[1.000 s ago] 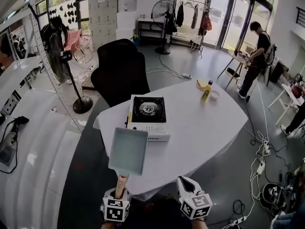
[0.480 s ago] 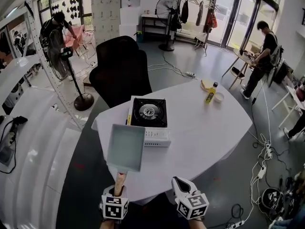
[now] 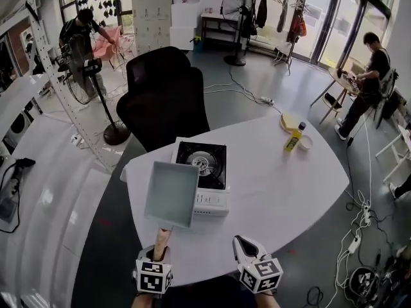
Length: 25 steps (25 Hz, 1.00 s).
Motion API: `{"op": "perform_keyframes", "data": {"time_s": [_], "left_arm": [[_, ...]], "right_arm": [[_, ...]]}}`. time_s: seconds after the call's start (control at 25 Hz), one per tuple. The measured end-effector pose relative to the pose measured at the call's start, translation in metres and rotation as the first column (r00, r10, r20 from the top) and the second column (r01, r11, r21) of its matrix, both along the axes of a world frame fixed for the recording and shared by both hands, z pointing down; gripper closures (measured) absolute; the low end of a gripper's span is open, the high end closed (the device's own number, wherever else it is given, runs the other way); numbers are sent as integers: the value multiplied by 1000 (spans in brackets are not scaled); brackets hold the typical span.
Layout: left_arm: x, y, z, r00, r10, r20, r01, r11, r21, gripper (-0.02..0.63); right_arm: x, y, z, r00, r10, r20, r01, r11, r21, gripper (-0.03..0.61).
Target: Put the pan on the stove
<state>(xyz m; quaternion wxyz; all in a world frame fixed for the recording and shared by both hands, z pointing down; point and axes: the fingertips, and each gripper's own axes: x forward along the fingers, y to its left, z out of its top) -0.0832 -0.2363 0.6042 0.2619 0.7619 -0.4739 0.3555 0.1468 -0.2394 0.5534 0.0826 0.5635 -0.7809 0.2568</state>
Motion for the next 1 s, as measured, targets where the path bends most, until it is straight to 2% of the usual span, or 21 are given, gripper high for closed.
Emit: {"op": "perform_keyframes", "data": {"time_s": [0.48,0.64,1.0], "left_arm": [[48,-70,-8,1000,-16,-15,16,1000,-26,546],[70,-95,-6,1000,4,-22,-5,999,-34,546],[95,-135,1,999,19,38,-16,996,-83,546]], "right_arm": [[33,-71,18,999,-38,39,39,999,-27,577],[40,-78,26,998,-45,50,47,998,-43,577],[50,-78,44,997,-36,63,41,996,-81,577]]}}
